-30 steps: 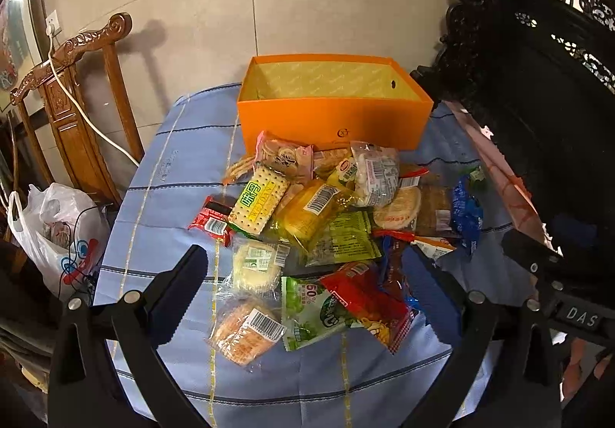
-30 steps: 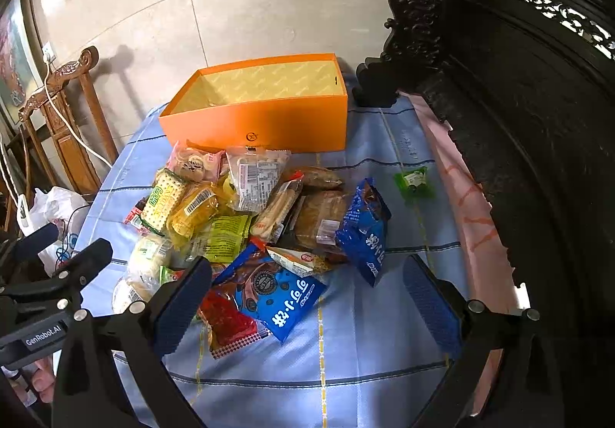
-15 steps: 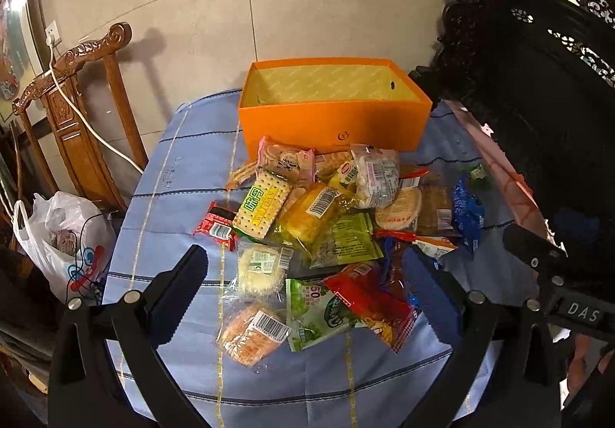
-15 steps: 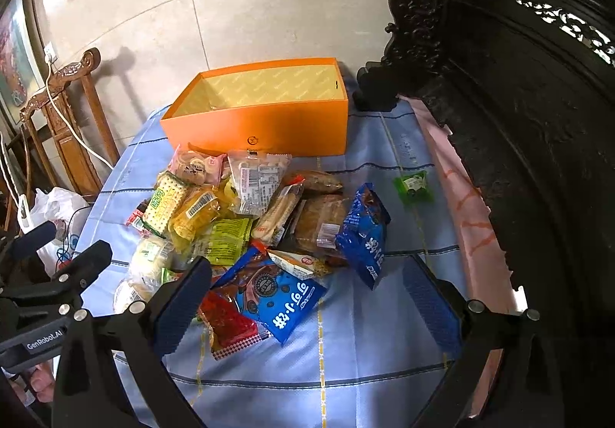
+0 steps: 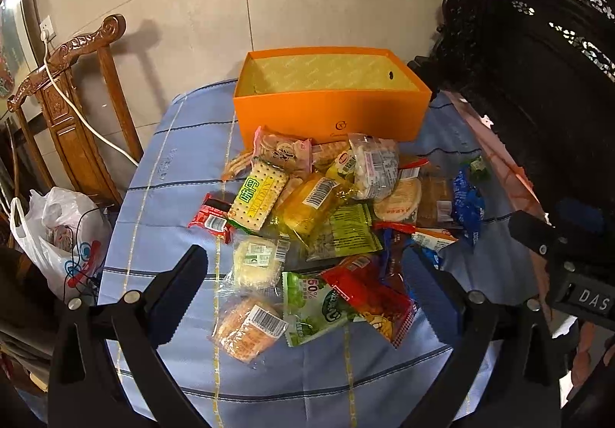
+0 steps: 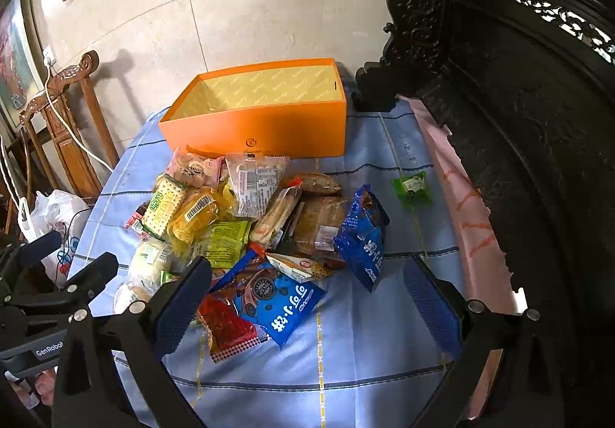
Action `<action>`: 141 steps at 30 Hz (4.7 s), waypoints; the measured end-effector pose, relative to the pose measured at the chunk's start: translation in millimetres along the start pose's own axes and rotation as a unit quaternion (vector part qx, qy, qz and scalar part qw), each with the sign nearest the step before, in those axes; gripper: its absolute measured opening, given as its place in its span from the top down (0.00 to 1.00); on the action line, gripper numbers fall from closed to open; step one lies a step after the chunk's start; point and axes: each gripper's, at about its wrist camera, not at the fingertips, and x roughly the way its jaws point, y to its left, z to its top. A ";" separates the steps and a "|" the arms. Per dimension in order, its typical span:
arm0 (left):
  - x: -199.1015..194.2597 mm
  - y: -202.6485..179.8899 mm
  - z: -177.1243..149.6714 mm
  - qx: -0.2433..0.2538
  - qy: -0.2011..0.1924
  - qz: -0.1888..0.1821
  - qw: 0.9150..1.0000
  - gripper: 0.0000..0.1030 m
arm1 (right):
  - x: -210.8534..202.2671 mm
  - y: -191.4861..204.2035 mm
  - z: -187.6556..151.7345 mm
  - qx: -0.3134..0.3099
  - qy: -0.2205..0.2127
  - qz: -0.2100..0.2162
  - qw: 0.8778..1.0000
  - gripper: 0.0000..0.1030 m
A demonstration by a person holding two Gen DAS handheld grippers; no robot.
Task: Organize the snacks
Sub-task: 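Grasp the round cake packet with the left tool while the right tool grasps the blue bag, then drop the cake packet into the orange box with the left tool while the right tool drops the blue bag, then grasp the cracker pack with the left tool while the right tool grasps the bread loaf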
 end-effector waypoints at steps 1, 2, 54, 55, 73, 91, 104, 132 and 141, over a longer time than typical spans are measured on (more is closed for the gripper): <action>1.3 0.7 -0.2 0.001 0.001 0.000 1.000 0.04 | 0.7 -0.4 -0.1 0.001 0.000 0.000 1.000 0.03; 2.2 1.2 -0.6 0.001 0.001 0.000 1.000 0.04 | 2.1 -1.2 -0.1 0.002 0.001 0.002 1.000 0.03; 58.1 97.9 -3.7 -0.065 0.024 -0.037 0.997 0.47 | 37.4 -68.5 27.3 0.110 -0.093 0.074 0.987 0.62; 53.2 96.6 6.5 -0.059 0.014 -0.040 0.997 0.47 | 34.8 -65.1 33.9 0.097 -0.105 0.066 0.988 0.62; 114.2 54.5 255.1 -0.021 -0.107 -0.018 0.994 0.47 | 147.8 -19.9 240.6 -0.007 -0.114 0.085 0.990 0.62; 128.3 76.6 116.9 0.025 -0.062 0.033 0.997 0.04 | 126.6 -48.2 119.4 0.010 -0.058 0.034 0.998 0.03; 193.7 81.7 15.0 0.016 0.053 0.024 0.998 0.04 | 193.9 -43.9 28.5 0.029 0.032 -0.012 0.999 0.04; 185.4 88.9 10.1 -0.024 0.089 -0.026 0.995 0.35 | 177.2 -51.6 15.8 0.102 0.051 -0.021 0.993 0.41; 150.8 88.5 24.0 -0.023 0.070 -0.046 0.996 1.00 | 97.0 -57.0 46.9 0.092 -0.030 -0.027 0.995 0.74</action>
